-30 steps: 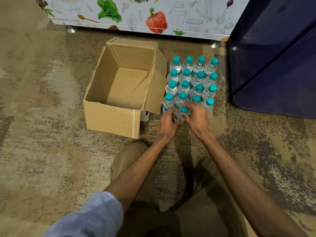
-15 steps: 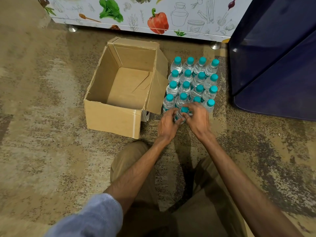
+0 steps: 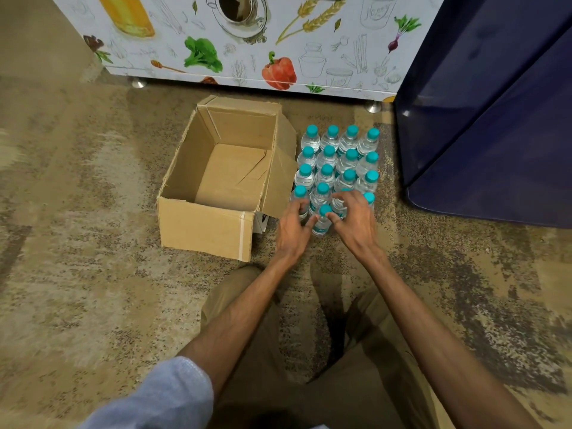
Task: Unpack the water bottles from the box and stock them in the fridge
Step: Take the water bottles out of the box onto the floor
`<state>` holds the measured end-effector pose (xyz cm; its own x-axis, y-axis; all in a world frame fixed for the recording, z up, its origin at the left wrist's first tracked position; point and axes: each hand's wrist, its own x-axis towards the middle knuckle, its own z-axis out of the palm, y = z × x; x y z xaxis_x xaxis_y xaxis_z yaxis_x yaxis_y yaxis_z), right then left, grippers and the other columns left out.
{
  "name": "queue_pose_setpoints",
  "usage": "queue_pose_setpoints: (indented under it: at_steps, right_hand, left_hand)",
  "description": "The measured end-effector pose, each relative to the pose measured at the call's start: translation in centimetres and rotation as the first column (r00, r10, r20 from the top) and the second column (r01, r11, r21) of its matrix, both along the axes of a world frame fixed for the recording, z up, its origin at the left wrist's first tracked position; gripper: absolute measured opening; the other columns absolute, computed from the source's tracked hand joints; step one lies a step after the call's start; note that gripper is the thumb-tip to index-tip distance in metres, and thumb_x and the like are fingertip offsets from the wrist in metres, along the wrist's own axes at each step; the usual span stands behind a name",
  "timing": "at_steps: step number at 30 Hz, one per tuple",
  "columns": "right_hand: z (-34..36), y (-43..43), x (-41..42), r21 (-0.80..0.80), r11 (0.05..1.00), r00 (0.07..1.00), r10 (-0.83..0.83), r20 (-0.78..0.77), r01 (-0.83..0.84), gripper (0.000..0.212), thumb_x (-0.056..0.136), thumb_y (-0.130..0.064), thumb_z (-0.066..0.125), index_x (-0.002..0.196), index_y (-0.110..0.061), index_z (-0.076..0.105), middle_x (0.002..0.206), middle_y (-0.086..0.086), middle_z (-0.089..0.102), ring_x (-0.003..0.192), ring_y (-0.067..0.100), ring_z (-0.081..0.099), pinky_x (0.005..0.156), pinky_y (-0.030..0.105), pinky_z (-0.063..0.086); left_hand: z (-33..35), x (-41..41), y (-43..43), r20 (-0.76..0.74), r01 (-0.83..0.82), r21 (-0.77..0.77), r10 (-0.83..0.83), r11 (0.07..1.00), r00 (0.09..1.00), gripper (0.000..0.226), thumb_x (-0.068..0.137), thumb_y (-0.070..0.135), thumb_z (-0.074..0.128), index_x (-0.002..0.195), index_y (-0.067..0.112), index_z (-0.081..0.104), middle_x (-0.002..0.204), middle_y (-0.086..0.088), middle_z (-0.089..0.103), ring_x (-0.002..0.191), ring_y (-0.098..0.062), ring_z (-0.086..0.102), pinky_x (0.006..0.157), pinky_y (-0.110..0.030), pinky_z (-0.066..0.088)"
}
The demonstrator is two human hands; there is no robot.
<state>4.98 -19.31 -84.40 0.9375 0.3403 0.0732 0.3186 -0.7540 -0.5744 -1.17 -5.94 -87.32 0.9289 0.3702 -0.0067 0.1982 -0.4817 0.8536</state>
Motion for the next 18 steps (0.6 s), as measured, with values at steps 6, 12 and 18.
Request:
queue_pose_setpoints:
  at_steps: [6,12,18]
  right_hand:
    - [2.0,-0.3,0.3,0.005,1.000,1.000,0.016,0.017,-0.016,0.044,0.078,-0.024,0.076,0.117,-0.017,0.058,0.119,0.002,0.058,0.111,0.017,0.054,0.092,0.033,0.047]
    - [4.7,-0.5,0.7,0.035,0.999,0.999,-0.037,0.021,0.036,0.042,0.080,-0.028,0.074,0.117,-0.016,0.058,0.116,0.000,0.058,0.106,0.015,0.054,0.088,0.027,0.045]
    - [9.8,-2.3,0.8,0.097,0.993,0.995,-0.080,0.057,0.074,0.040,0.085,-0.030,0.069,0.119,-0.015,0.057,0.121,0.003,0.057,0.114,0.019,0.051,0.095,0.031,0.040]
  left_hand:
    - [2.0,-0.4,0.2,0.013,-0.010,0.024,0.010,1.000,1.000,0.039,0.093,0.022,0.062,0.128,0.009,0.051,0.122,-0.003,0.058,0.108,-0.010,0.053,0.095,-0.033,0.050]
    - [5.1,-0.5,0.4,0.032,0.010,0.042,-0.011,0.999,0.999,0.043,0.095,0.026,0.059,0.133,0.009,0.048,0.130,-0.005,0.054,0.115,-0.012,0.052,0.097,-0.028,0.047]
    - [10.0,-0.2,-1.1,0.073,0.048,0.100,-0.056,0.994,0.996,0.041,0.096,0.029,0.058,0.133,0.012,0.048,0.130,-0.003,0.054,0.115,-0.009,0.046,0.099,-0.029,0.041]
